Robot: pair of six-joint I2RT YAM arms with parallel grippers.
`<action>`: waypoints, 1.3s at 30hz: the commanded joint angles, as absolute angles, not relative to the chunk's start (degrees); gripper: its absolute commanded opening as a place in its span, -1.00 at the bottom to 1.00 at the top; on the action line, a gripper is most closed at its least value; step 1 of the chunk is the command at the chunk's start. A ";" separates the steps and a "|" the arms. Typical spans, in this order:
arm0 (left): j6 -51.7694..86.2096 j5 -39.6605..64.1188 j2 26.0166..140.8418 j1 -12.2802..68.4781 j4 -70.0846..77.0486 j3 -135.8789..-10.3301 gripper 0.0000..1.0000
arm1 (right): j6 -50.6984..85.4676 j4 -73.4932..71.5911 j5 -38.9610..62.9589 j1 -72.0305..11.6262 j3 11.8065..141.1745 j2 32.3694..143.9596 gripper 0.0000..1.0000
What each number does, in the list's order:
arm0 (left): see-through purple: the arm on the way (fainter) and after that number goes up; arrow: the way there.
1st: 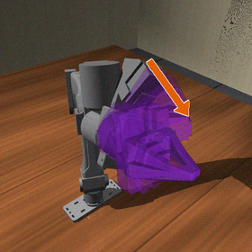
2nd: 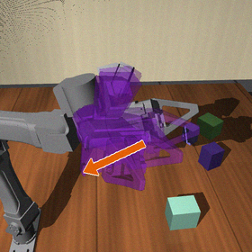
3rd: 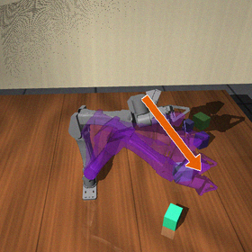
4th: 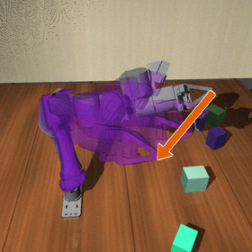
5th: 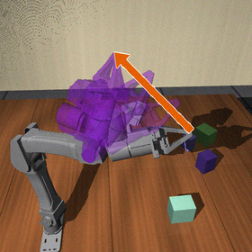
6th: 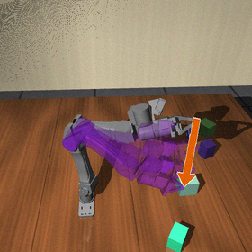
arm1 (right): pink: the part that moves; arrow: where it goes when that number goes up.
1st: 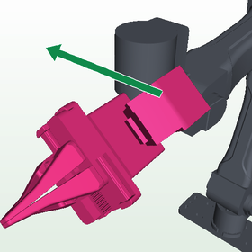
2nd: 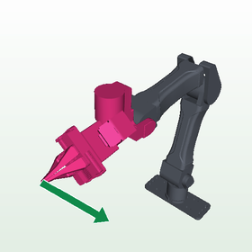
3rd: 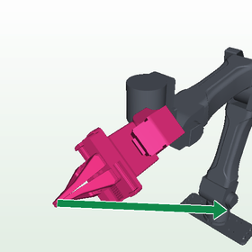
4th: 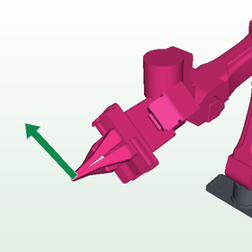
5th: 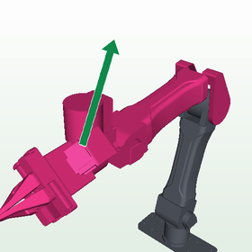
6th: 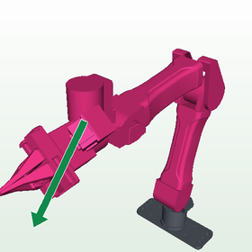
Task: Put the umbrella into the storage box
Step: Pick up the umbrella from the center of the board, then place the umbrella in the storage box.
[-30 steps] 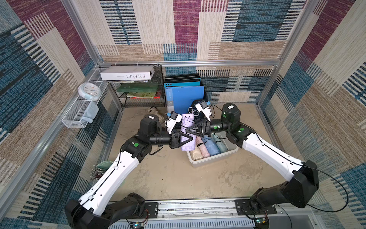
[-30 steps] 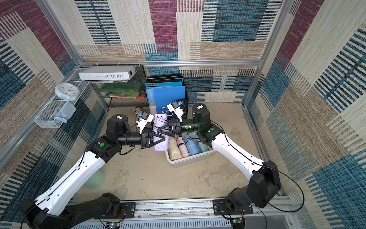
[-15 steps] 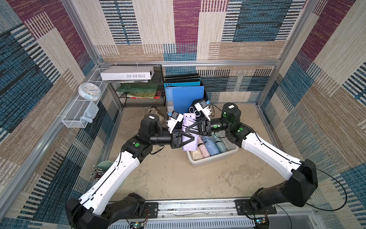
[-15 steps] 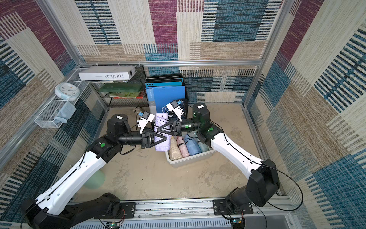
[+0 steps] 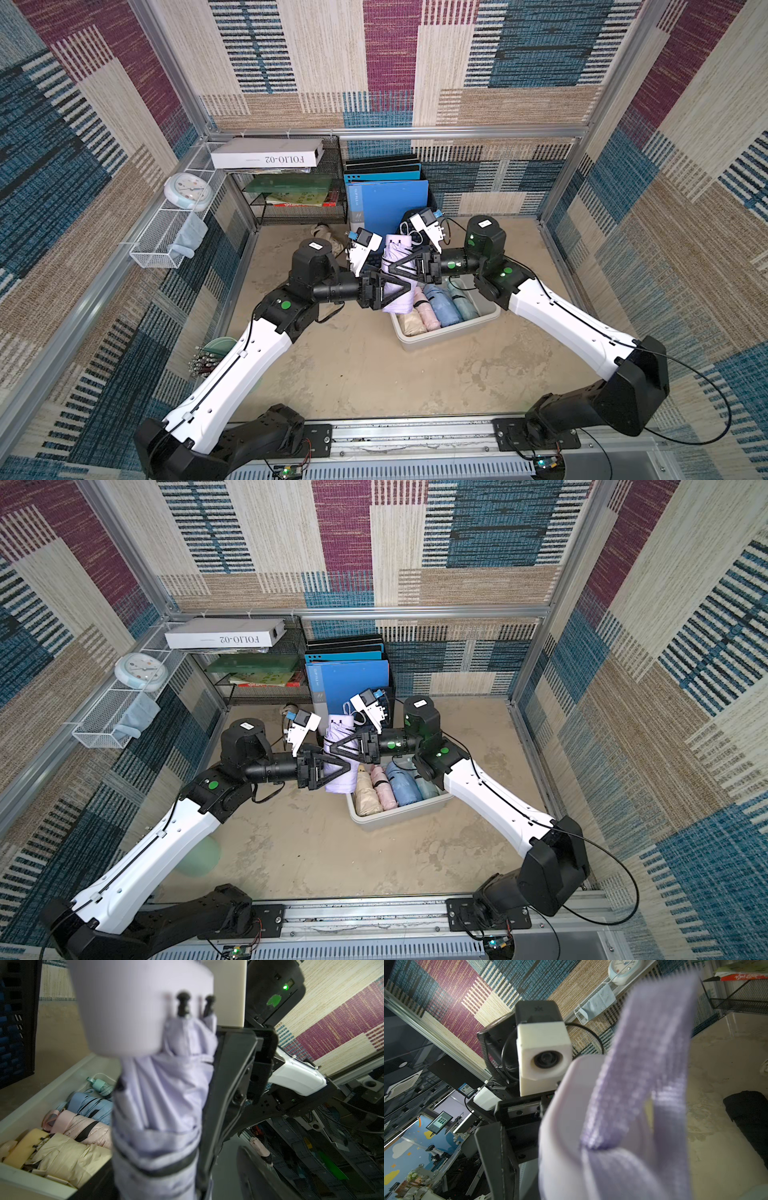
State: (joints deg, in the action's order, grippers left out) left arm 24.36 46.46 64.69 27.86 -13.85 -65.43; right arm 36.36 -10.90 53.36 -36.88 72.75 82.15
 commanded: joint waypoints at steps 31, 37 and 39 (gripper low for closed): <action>48.38 -11.10 64.73 27.51 -25.03 -52.76 0.64 | 6.65 39.13 12.26 -23.90 76.71 79.29 -0.89; 50.55 -11.61 67.14 26.90 -24.02 -52.29 0.63 | 5.73 41.20 10.79 -23.88 76.84 82.72 -0.89; 50.95 -11.12 68.23 26.65 -23.37 -52.45 0.63 | 5.54 41.31 9.65 -23.90 77.18 84.22 -0.89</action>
